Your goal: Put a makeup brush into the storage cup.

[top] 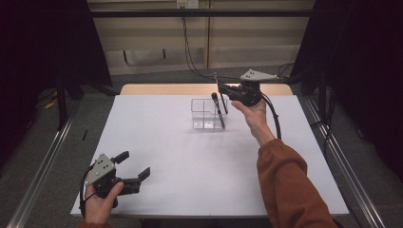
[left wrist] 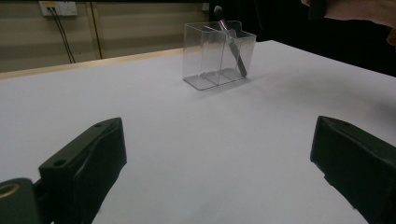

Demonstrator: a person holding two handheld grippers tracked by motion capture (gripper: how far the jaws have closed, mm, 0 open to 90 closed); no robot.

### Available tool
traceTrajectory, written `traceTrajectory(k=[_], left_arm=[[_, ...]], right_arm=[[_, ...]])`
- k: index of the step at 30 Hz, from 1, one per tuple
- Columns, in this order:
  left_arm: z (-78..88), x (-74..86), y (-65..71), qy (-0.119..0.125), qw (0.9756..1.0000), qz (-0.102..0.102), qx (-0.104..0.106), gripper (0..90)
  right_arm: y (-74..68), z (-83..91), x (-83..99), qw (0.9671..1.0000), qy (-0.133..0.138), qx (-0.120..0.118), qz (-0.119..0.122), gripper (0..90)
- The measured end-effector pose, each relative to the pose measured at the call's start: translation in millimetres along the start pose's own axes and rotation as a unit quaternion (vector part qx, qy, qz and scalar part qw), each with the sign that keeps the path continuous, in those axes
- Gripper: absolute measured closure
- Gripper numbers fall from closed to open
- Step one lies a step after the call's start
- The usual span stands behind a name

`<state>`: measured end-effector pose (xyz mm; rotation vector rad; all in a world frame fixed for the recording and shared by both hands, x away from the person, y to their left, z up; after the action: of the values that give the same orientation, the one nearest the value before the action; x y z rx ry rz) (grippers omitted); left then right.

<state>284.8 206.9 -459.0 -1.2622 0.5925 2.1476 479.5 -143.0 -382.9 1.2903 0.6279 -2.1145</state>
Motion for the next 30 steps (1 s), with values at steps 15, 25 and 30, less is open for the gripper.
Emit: traceTrajectory(k=[15,25,30], left_arm=[[0.9,0.6,-1.0,0.000,1.0000,0.000,-0.004,3.5],[1.3,0.8,-1.3,0.000,1.0000,0.000,-0.006,3.5],[1.0,1.3,-2.5,-0.001,1.0000,0.001,-0.007,3.5]], right_arm=[[9.3,-20.7,2.6,0.9997,0.003,0.020,-0.012,86.9],[9.3,-25.9,11.8,0.9997,0.001,0.014,-0.018,86.9],[10.5,-27.3,20.0,0.9996,-0.002,0.012,-0.026,86.9]])
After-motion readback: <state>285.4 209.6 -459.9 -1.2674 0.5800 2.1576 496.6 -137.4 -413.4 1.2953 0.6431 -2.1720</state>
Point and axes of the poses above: each handheld gripper's, and its own axes: z roughly backward along the jaws, x roughly out of its underside, y roughly to its right, the point moved 6 cm from there along -z, roughly forward along the jaws, and after that the axes turned 10 degrees about -y, right-handed, at the moved point
